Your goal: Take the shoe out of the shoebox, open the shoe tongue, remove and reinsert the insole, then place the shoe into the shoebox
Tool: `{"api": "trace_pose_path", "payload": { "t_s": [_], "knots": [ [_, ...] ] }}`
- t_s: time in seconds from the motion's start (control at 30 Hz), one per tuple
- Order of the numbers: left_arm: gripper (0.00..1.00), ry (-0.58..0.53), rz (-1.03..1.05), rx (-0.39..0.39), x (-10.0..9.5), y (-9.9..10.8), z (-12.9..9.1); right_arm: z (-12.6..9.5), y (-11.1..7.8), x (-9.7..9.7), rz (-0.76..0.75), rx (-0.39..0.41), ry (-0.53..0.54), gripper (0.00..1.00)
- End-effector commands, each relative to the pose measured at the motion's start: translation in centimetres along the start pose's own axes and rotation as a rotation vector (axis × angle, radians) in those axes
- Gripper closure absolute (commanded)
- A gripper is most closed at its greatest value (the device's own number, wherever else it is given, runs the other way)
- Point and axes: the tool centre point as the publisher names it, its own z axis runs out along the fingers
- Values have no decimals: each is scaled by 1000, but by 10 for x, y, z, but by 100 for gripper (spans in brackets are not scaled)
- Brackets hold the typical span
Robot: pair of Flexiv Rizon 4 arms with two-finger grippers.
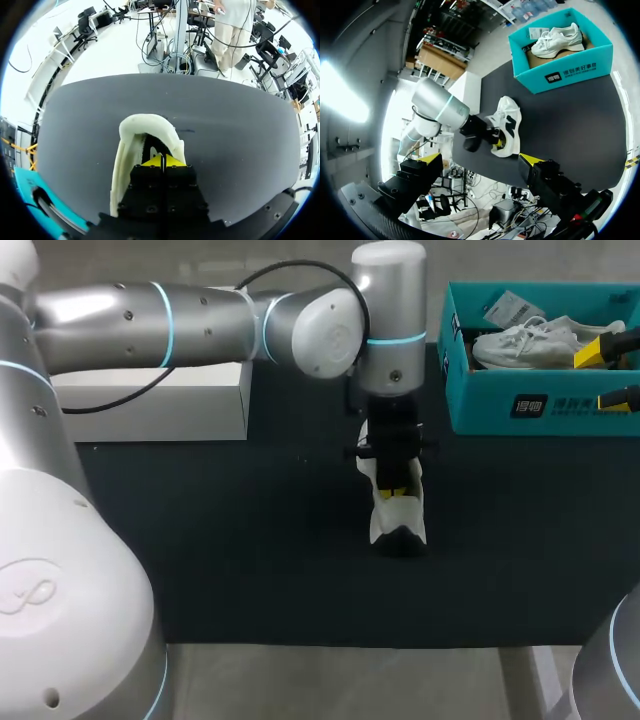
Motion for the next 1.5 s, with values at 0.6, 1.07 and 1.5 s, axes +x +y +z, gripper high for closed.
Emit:
{"api": "trace_pose_path", "payload": {
  "t_s": [0.6,1.07,1.5],
  "knots": [
    [100,-48,-13,24,-14,3,52,0,0,0,1,0,-3,0],
    [100,-118,34,-135,-10,-11,-4,0,0,0,1,0,-3,0],
    [100,-85,-55,-192,-20,20,25,0,0,0,1,0,-3,0]
  ]
}}
